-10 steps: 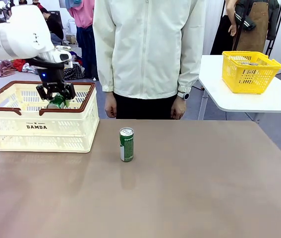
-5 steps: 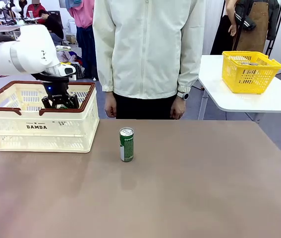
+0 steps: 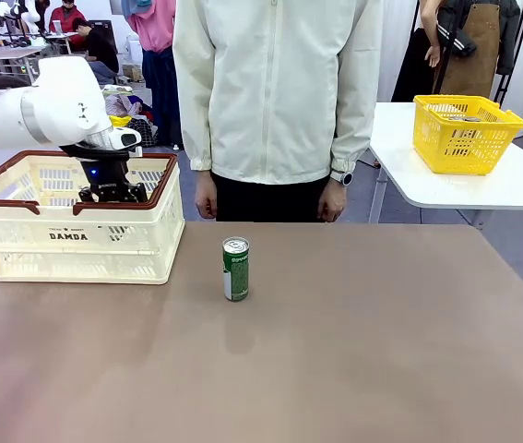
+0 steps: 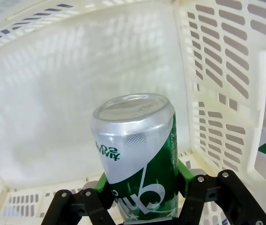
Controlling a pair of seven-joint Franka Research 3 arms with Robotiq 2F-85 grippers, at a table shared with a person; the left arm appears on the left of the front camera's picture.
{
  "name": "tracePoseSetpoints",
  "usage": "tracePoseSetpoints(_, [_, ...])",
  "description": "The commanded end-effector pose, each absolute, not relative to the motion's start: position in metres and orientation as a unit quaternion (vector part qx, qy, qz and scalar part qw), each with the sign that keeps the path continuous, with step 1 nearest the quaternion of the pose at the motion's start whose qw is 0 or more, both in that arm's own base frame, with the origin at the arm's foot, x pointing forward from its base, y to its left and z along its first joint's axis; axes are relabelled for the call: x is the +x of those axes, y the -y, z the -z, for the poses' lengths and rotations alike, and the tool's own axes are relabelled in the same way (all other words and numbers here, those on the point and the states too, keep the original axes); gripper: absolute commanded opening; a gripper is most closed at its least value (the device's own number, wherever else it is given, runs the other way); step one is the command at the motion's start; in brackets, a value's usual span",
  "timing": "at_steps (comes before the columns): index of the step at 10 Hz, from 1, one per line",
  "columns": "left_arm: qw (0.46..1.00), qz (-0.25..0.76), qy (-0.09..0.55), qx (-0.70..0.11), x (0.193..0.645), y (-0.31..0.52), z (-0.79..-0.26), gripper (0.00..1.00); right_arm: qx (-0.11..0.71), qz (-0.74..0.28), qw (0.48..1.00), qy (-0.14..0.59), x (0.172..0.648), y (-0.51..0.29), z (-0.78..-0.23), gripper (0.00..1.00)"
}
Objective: Place the drinks into the Shopping basket.
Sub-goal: Pick up one drink and place it into the Shopping basket.
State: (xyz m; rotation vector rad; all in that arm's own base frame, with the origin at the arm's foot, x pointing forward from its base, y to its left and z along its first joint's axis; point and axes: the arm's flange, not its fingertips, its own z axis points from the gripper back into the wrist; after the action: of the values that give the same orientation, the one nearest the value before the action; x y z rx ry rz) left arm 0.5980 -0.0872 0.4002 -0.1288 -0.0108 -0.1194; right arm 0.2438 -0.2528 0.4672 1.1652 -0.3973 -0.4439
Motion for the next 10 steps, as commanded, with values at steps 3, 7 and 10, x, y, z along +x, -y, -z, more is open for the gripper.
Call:
tracePoseSetpoints(3, [0.996, 0.065, 0.009, -0.057, 0.5983, 0.0906, -0.3997, 0.55, 0.543, 0.199, 0.793, 0.191, 0.243, 0.2538, -0.4674, 1.0])
tracePoseSetpoints(7, [0.996, 0.064, 0.014, -0.054, 0.5969, 0.0898, -0.3999, 1.0, 0.543, 0.199, 0.793, 0.191, 0.243, 0.2538, -0.4674, 1.0])
tracePoseSetpoints(10, [0.996, 0.064, 0.017, -0.062, 0.5975, 0.0896, -0.4033, 1.0, 0.543, 0.199, 0.793, 0.191, 0.243, 0.2538, -0.4674, 1.0])
